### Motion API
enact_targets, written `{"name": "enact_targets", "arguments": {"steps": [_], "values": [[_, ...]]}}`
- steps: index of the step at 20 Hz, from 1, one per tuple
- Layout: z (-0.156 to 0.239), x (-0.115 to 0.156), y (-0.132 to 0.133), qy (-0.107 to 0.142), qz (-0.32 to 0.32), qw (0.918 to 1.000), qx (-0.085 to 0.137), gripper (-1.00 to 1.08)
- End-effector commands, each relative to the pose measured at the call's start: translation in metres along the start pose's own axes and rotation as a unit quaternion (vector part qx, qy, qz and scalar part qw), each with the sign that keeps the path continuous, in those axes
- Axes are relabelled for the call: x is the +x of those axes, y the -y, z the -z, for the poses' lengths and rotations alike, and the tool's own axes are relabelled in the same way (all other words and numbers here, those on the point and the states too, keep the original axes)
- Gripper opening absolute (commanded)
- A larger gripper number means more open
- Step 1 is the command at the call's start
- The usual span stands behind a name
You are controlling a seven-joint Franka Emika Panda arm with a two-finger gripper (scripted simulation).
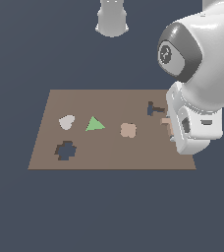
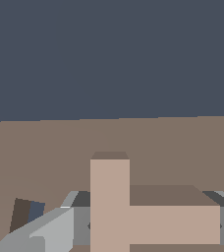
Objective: Insert a designated object into the corresponding slot on a board.
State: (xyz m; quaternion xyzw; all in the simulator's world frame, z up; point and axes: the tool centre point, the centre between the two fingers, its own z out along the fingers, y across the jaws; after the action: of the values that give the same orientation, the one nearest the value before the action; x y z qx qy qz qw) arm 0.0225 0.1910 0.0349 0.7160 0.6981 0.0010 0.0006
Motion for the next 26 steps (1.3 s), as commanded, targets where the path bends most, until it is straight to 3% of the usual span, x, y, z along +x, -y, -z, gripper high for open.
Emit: {"name": "enact_targets", "arguments": {"steps": [1, 6, 11, 16, 26], "values": [[0.001, 0.002, 0.007, 0.0, 0.058, 0.9983, 0.0, -1.0], [0.002, 0.004, 0.022, 0.0, 0.169, 0.9857, 0.0, -1.0], [0.003, 0.002, 0.036, 0.0, 0.275, 0.9614, -0.001, -1.0], [0.004, -0.002, 0.05, 0.0, 0.376, 0.9267, -0.001, -1.0], [0.005, -0.017, 0.069, 0.0, 0.534, 0.8456, 0.0, -1.0]]}}
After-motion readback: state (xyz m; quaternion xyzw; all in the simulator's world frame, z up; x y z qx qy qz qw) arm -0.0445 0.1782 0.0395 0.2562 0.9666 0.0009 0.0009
